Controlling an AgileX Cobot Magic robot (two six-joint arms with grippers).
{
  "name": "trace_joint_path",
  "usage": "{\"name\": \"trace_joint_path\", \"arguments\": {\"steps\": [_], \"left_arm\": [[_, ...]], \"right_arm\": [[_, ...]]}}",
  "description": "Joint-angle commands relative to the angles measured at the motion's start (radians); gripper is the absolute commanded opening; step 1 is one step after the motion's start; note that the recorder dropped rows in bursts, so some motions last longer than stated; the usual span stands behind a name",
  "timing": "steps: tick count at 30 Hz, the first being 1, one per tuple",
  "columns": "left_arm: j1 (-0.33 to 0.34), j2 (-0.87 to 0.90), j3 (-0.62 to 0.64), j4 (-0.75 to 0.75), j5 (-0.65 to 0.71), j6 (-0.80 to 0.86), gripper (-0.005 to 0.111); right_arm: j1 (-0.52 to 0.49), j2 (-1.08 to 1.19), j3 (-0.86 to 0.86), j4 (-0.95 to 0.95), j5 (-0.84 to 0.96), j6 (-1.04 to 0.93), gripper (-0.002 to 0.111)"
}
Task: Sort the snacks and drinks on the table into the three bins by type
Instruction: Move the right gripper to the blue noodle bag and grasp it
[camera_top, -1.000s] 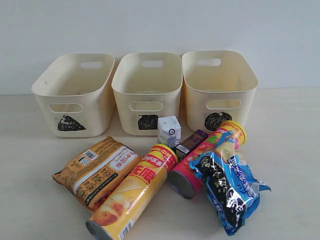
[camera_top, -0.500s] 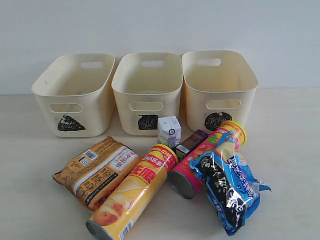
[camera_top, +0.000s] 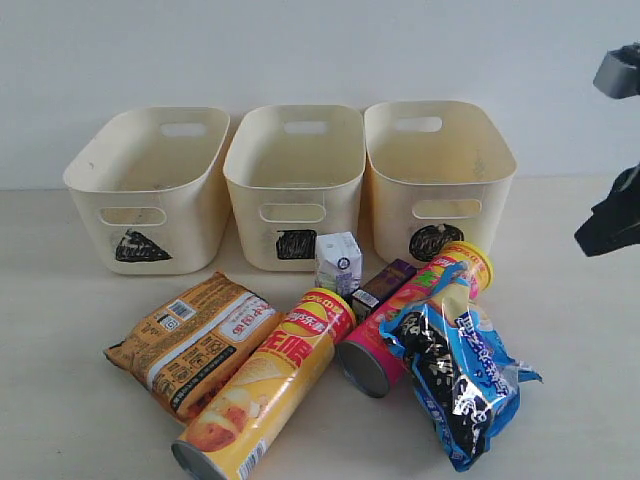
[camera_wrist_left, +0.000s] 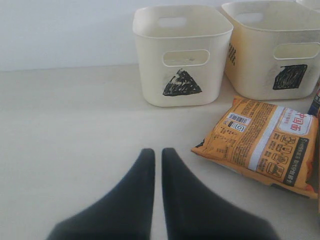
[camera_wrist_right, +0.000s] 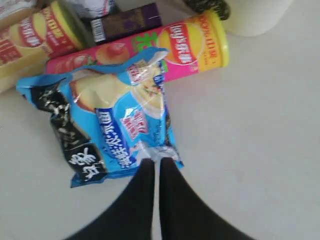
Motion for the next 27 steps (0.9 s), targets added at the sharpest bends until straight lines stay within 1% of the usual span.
{"name": "trace_joint_path", "arguments": {"steps": [1, 8, 13, 15, 18, 23, 24, 25, 27], "left_arm": [[0.003, -0.008, 0.004, -0.008, -0.007, 0.001, 0.004], [0.003, -0.008, 0.004, -0.008, -0.007, 0.001, 0.004], [0.003, -0.008, 0.004, -0.008, -0.007, 0.001, 0.004], [0.003, -0.008, 0.004, -0.008, -0.007, 0.001, 0.004], [0.003, -0.008, 0.004, -0.008, -0.007, 0.001, 0.004], [0.003, -0.008, 0.004, -0.008, -0.007, 0.001, 0.004], [0.003, -0.008, 0.004, -0.008, -0.007, 0.001, 0.004], [0.003, -0.008, 0.004, -0.008, -0.007, 0.001, 0.004], [0.003, -0.008, 0.004, -0.008, -0.007, 0.001, 0.004]], "right_arm": [[-0.073, 0.131, -0.037, 0.178, 0.116, -0.201, 0.0], [-0.079, 0.376, -0.106, 0.175, 0.223, -0.351, 0.0], [-0.079, 0.486, -0.15, 0.173, 0.231, -0.449, 0.0], [-0.079, 0.505, -0.163, 0.162, 0.231, -0.47, 0.004], [-0.079, 0.531, -0.178, 0.161, 0.231, -0.479, 0.025], [-0.079, 0.564, -0.182, 0.193, 0.231, -0.479, 0.082], [-0.079, 0.569, -0.18, 0.201, 0.231, -0.479, 0.089], [-0.079, 0.577, -0.18, 0.207, 0.231, -0.479, 0.092], [-0.079, 0.581, -0.18, 0.217, 0.218, -0.495, 0.092]]}}
